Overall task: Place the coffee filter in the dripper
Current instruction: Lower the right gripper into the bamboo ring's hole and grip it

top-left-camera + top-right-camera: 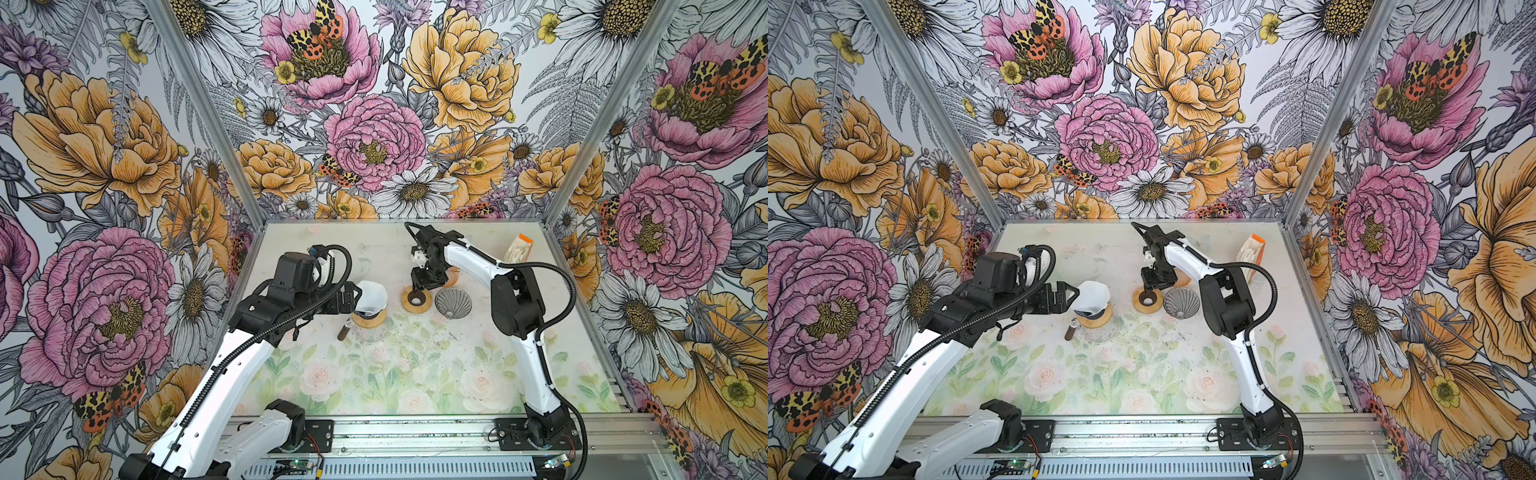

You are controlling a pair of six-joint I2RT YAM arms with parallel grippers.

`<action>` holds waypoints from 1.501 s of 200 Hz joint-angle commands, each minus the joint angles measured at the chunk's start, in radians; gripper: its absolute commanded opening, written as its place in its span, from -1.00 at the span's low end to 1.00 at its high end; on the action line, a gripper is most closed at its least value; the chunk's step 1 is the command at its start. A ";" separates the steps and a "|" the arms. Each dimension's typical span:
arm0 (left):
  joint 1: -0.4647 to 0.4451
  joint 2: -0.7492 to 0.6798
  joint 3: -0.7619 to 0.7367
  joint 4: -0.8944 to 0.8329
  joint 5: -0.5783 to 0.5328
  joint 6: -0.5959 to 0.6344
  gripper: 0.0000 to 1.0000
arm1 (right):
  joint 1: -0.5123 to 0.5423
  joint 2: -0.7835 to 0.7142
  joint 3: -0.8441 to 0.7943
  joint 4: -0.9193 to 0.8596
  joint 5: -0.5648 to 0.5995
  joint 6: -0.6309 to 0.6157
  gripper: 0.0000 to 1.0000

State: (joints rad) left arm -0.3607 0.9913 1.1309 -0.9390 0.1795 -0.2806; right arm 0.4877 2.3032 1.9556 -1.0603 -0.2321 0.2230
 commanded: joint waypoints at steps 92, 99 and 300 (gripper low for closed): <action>-0.006 0.003 0.009 0.009 -0.019 -0.003 0.98 | 0.019 -0.055 -0.004 0.004 -0.062 0.014 -0.06; -0.006 0.004 0.010 0.009 -0.020 -0.003 0.98 | 0.019 -0.058 -0.006 0.003 -0.063 0.015 -0.08; -0.028 0.008 0.029 0.009 -0.035 -0.019 0.98 | 0.035 -0.066 -0.047 -0.008 0.068 -0.008 -0.24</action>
State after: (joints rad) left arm -0.3771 0.9913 1.1313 -0.9390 0.1688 -0.2882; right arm 0.5140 2.2856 1.9175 -1.0534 -0.1925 0.2176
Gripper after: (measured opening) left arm 0.987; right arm 0.397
